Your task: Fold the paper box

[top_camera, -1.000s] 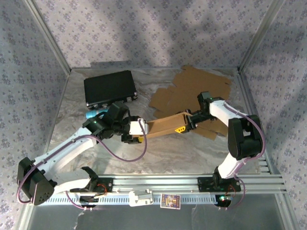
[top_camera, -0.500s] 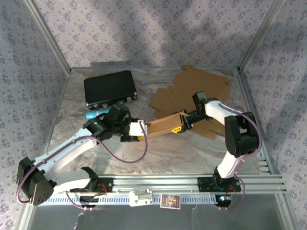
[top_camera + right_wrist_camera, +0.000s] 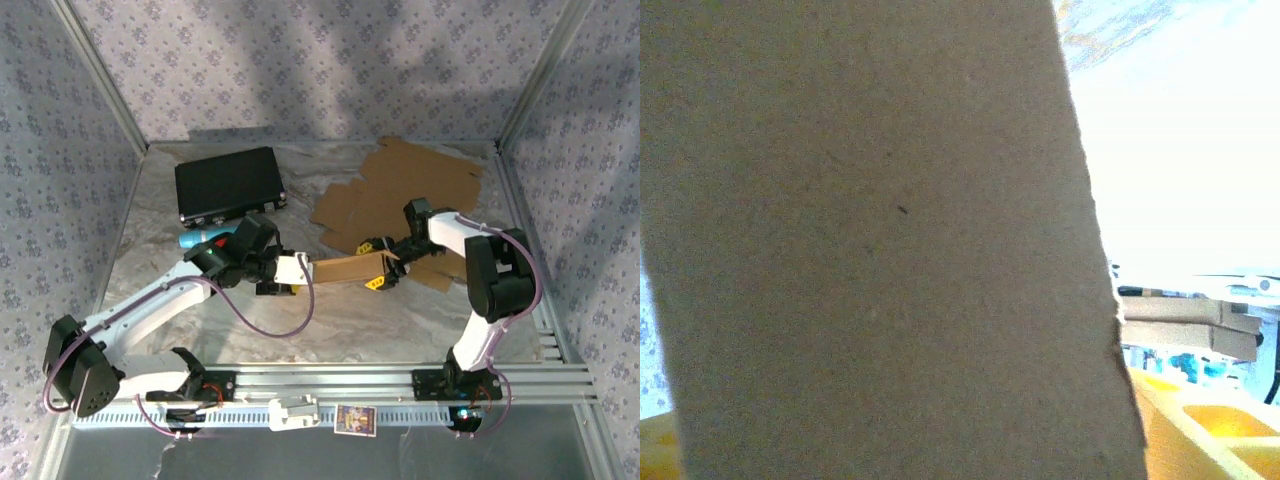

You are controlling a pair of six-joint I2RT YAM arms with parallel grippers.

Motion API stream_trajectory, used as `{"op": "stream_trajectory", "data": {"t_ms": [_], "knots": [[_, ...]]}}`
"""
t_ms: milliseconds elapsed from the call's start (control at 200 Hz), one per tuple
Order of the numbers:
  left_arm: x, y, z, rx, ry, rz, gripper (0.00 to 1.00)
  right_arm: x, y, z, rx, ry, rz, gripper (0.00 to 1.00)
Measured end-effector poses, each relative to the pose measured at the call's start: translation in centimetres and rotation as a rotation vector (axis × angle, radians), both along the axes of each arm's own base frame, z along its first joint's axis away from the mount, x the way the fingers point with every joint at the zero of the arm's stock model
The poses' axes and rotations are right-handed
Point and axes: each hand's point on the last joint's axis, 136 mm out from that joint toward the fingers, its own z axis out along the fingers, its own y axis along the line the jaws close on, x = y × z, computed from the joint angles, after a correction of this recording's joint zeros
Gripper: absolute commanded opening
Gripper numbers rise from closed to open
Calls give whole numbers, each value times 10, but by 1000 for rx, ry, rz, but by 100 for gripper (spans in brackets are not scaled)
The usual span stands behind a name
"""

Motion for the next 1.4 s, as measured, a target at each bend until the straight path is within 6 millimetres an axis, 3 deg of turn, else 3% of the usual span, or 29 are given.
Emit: {"op": "stream_trajectory", "data": {"t_ms": [260,395,685,815,979,1144,1399], "knots": [[-1,-3,-1,13,24,-18,40,-1,-16,-2,-59,16,-28,77],[0,-3,-1,21,35,-18,41,2,-21,4,-77,-10,-43,71],[-4,-2,0,31,56,-21,68,1,-19,6,-78,-14,-60,56],[-4,-1,-1,33,52,-28,71,1,-19,7,-76,-13,-62,53],[2,-1,-2,41,10,-30,65,-3,-19,8,-75,11,-61,51],[4,-1,0,43,-2,-31,45,-10,-20,12,-86,36,-63,58],[-3,-2,0,48,41,-53,43,-18,-24,14,-97,51,-37,69]]}}
